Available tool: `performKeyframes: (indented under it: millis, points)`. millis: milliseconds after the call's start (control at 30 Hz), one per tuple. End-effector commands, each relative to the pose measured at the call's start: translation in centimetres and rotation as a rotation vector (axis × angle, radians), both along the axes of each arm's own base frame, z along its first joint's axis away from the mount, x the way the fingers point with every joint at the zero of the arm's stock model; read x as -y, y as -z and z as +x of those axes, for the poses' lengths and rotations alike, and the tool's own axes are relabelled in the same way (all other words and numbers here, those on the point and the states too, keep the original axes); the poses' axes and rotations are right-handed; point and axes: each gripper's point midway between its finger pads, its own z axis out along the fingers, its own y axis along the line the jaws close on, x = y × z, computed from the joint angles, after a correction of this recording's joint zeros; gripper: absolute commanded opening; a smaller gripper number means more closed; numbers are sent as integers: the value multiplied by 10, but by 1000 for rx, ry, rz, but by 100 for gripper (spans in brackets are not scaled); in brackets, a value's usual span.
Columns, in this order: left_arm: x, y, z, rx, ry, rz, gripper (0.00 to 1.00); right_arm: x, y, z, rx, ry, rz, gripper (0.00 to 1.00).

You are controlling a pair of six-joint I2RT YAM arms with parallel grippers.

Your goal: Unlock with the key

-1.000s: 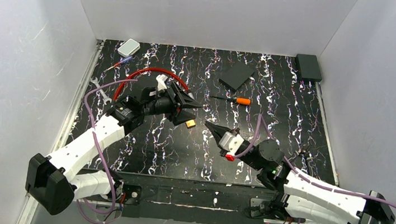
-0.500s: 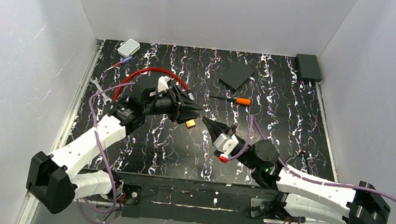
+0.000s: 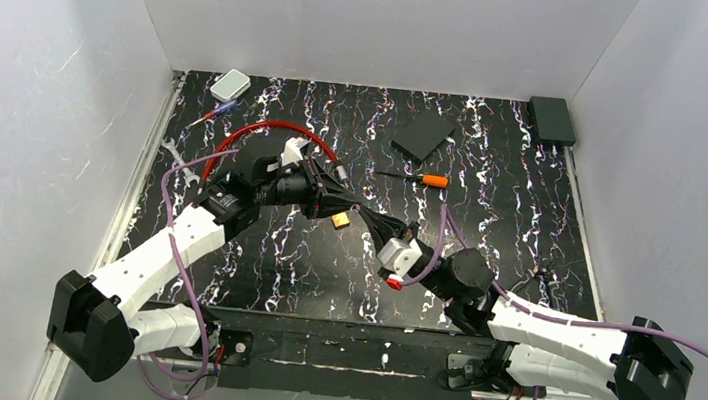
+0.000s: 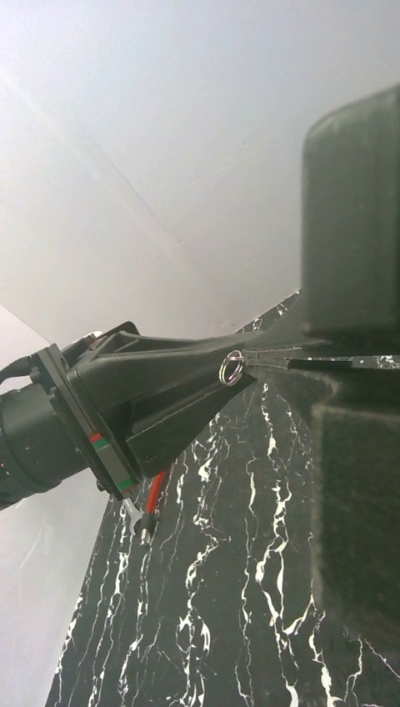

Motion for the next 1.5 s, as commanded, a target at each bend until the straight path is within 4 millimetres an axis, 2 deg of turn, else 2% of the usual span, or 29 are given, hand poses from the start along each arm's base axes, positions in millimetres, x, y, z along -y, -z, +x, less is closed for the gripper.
performKeyframes:
  millis: [0, 267, 333, 367, 433, 567, 733, 833, 900, 967, 1033, 1067, 1167, 1267, 1400, 1467]
  points:
    - [2, -15, -8, 38, 48, -44, 0, 0, -21, -1, 28, 5, 63, 1]
    - [3, -16, -8, 89, 71, -25, 0, -4, -14, -3, 9, -17, 45, 2]
    - [2, -14, -7, 91, 65, -17, 0, -4, -13, -4, -20, -25, 57, 10]
    - [2, -13, -5, 97, 58, -11, 0, -4, -11, -5, -47, -36, 68, 18]
    - [1, -9, 1, 115, 41, 3, 0, -2, -6, -10, -119, -65, 98, 42]
    - [-4, -13, 14, 218, 7, 34, 0, 1, 12, -24, -280, -133, 112, 57]
    - [-23, -24, 36, 479, -77, 179, 0, 14, 16, -28, -531, -131, 217, 66]
    - [-34, -49, 45, 740, -110, 250, 0, 25, 12, -24, -749, -98, 371, 74]
    - [-37, -61, 46, 860, -108, 282, 0, 26, 10, -20, -862, -72, 436, 74]
    - [-41, -71, 46, 993, -91, 327, 0, 19, 11, -16, -997, -50, 478, 72]
    - [-44, -77, 44, 1100, -73, 361, 0, 3, 10, -16, -1095, -66, 456, 71]
    - [-45, -81, 43, 1172, -61, 376, 0, -9, 10, -23, -1140, -118, 420, 71]
    - [-46, -90, 34, 1326, -46, 362, 0, -27, 3, -36, -1175, -255, 399, 71]
    - [-46, -100, 19, 1468, -50, 302, 0, -30, -14, -41, -1182, -416, 452, 73]
    - [-47, -117, -11, 1683, -30, 221, 0, -18, -44, -30, -1160, -637, 512, 73]
    - [-51, -126, -24, 1790, -12, 220, 0, -15, -53, -29, -1148, -718, 513, 74]
